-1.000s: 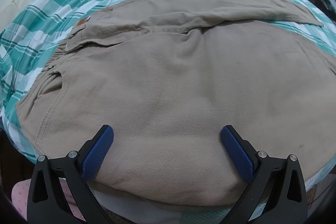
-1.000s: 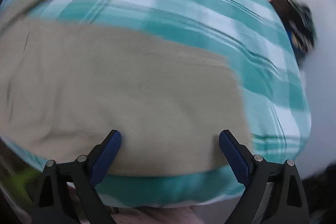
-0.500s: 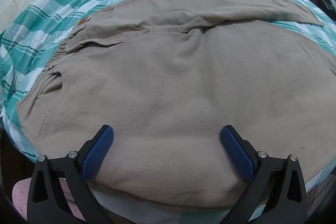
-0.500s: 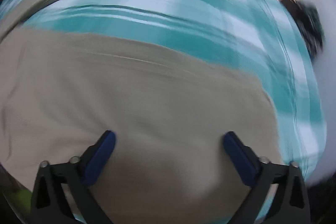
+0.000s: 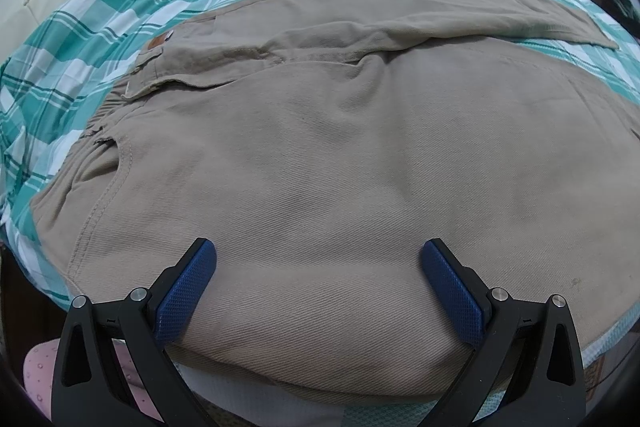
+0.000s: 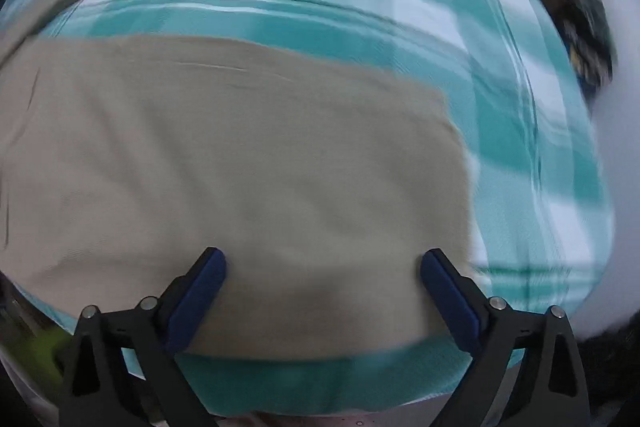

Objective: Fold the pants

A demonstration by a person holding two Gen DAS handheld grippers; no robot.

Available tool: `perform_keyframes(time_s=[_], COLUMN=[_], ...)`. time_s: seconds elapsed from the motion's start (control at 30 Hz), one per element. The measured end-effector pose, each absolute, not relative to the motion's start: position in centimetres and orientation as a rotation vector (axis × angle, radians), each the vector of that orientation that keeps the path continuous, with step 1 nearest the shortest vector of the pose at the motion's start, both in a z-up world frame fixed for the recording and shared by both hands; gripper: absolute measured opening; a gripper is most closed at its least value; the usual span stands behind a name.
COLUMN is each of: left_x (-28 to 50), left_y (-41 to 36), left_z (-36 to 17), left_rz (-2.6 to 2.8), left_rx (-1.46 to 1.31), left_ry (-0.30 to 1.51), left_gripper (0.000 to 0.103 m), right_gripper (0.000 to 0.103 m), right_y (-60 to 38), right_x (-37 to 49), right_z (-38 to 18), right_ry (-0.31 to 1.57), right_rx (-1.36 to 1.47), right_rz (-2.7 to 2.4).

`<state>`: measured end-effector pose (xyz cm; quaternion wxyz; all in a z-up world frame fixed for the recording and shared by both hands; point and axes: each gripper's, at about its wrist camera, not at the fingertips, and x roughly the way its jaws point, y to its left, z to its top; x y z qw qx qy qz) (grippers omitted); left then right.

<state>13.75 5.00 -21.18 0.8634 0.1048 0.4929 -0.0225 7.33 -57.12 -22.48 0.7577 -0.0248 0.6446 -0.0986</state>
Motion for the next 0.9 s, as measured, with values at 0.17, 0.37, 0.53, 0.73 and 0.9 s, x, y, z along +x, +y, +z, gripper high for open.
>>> perform_keyframes(time_s=[0.17,0.37,0.53,0.73,0.9], left_x=[13.7,13.7,13.7,13.6,13.6], left_y=[5.0,5.0,5.0,5.0,5.0], left_z=[-21.1,-21.1,-21.0,-21.0,-21.0], left_rz=[-0.045,-0.041,-0.042,-0.043,-0.044], left_rx=[0.216,0.214,0.213,0.213,0.212], left_ry=[1.029,1.026,1.023,1.016,1.016], left_gripper=[0.102,0.102,0.102,0.102,0.102], right_gripper=[0.099,0.099,0.099,0.099,0.101], right_y=[-60.3,-56.0,-48.1,-39.5,-38.1], right_x=[5.8,5.6,8.6,11.3,11.8], right_z=[-20.0,-15.1,-13.4,-17.1,-24.1], right_ry=[1.345,1.152,1.037,1.046,1.186], right_rx=[-0.054,0.080,0.156,0.162,0.130], right_rz=[-0.420,-0.321,-0.146,0.021,0.000])
